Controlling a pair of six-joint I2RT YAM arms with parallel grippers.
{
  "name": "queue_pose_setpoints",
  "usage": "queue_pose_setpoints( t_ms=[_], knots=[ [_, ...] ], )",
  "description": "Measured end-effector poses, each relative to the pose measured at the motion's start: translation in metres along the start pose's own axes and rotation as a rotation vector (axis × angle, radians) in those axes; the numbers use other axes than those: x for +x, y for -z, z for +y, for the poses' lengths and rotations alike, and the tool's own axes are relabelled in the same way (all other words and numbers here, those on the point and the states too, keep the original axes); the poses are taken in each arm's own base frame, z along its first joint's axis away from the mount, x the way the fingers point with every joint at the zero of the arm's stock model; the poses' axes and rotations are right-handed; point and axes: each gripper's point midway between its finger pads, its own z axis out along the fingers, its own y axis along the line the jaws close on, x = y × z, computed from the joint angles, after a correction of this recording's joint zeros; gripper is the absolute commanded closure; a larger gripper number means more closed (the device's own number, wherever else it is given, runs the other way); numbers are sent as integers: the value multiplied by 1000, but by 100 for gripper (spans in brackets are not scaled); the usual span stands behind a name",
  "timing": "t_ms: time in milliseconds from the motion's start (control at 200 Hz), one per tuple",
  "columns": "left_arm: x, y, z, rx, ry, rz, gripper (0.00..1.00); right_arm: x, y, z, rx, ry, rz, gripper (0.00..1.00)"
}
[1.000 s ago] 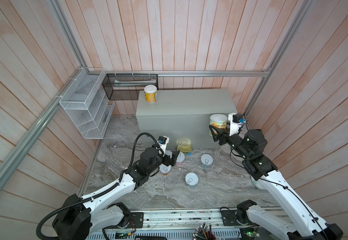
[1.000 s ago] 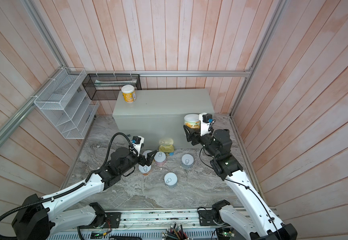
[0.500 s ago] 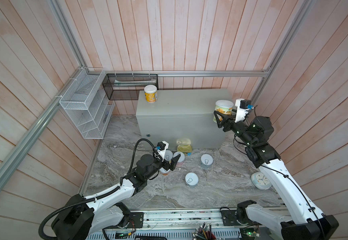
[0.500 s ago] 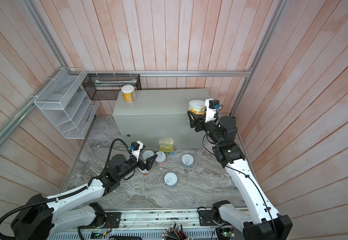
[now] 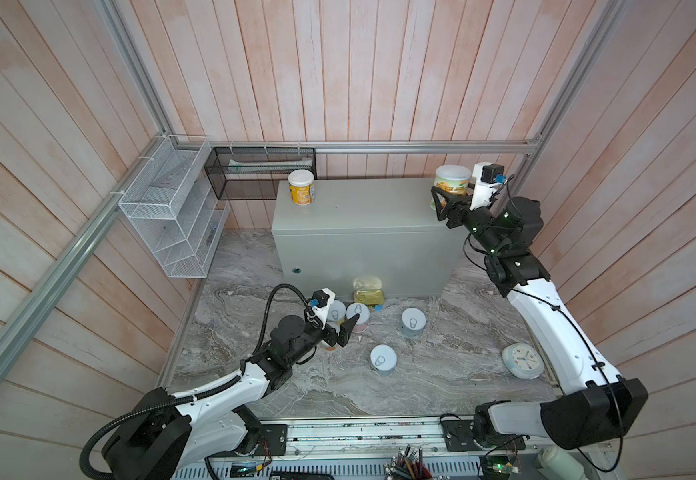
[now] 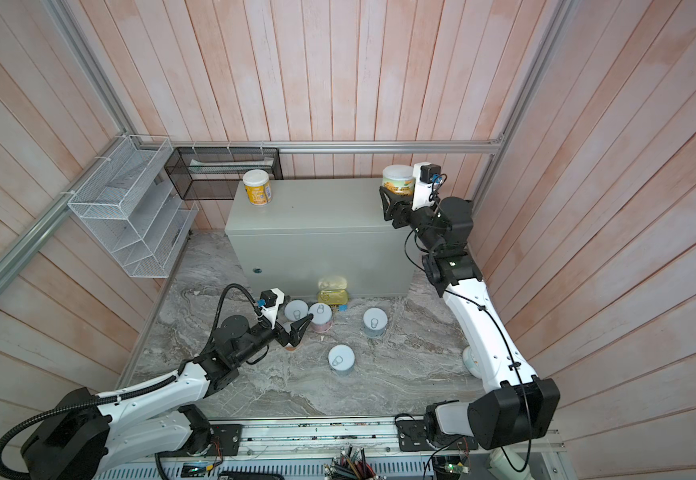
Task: Place and organize the canned foods onto the counter
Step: 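Raise the can with the right gripper toward the cabinet while the left gripper withdraws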
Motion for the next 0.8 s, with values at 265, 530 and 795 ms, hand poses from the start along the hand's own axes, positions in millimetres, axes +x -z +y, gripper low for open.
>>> queue_pose_setpoints(
  t_ms=[265,530,795],
  knots=[
    [3,-1,1,-2,1,7,0,32,-40,-32,72,46,41,39],
    [8,-3,1,-4,1,20,0,48,-53,-55,138,89,43,39],
    [16,-6,2,-7,3,44,0,56,-62,-92,206,87,26,39]
  ],
)
